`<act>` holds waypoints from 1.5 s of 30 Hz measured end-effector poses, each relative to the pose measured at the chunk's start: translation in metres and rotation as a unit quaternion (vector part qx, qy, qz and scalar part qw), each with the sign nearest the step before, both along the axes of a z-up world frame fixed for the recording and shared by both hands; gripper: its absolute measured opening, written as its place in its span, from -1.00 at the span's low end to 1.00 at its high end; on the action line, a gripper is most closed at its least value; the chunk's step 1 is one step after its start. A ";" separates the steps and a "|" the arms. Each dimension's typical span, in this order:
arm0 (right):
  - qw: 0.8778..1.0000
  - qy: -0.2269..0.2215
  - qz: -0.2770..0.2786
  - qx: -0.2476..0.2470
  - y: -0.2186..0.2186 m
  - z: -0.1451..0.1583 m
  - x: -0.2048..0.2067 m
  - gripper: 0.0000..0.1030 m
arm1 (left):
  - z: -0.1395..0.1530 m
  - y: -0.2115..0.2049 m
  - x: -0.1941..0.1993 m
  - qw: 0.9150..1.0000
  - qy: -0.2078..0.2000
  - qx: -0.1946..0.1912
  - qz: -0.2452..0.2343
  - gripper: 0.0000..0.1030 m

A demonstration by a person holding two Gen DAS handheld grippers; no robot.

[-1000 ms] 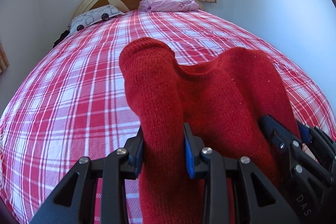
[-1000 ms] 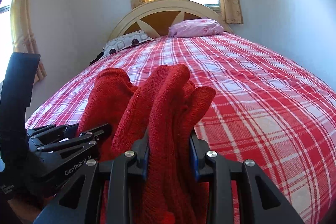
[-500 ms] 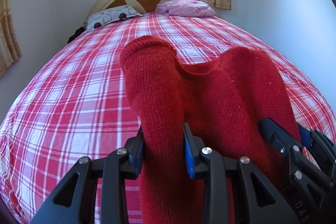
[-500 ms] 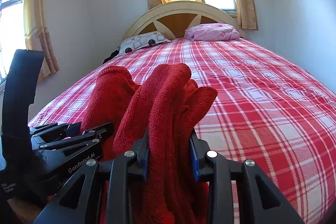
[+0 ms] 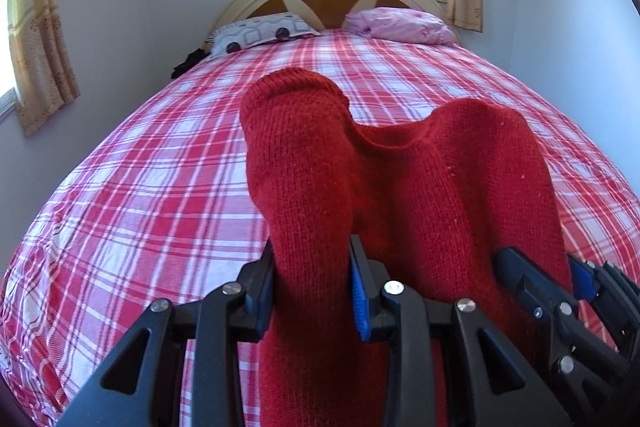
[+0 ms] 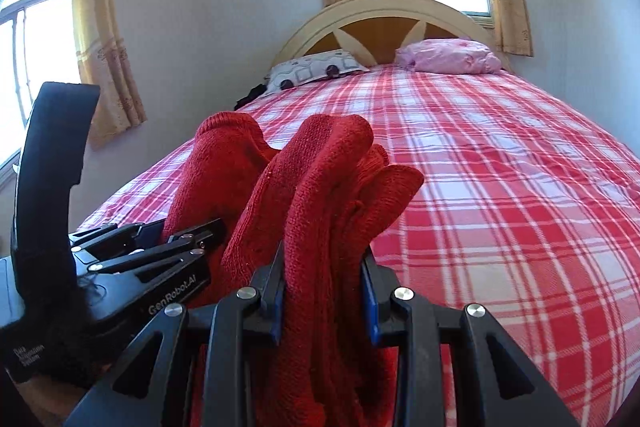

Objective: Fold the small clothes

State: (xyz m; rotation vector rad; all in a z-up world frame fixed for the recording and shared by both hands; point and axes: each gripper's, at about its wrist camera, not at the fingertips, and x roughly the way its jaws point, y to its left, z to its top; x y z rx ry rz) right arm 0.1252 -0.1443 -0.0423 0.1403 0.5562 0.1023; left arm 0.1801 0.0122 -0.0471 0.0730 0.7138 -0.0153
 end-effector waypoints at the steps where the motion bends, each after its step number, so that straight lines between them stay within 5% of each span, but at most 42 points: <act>1: 1.000 0.000 0.006 0.001 0.005 0.000 0.004 -0.39 | 0.000 0.004 0.001 1.000 0.000 0.001 0.004 -0.36; 15: 0.998 -0.007 0.043 0.034 0.048 0.007 0.064 -0.39 | 0.015 0.049 0.030 0.997 -0.032 0.038 0.057 -0.36; 26: 0.998 -0.008 0.015 0.058 0.066 -0.006 0.114 -0.39 | 0.011 0.064 0.075 0.995 -0.035 0.072 0.057 -0.36; 38: 0.996 0.056 -0.018 0.064 0.055 -0.056 0.164 -0.39 | -0.031 0.060 0.118 0.994 0.000 0.098 0.040 -0.37; 45: 0.990 0.093 -0.025 0.107 0.039 -0.077 0.174 -0.39 | -0.044 0.066 0.126 0.995 0.018 0.091 0.040 -0.38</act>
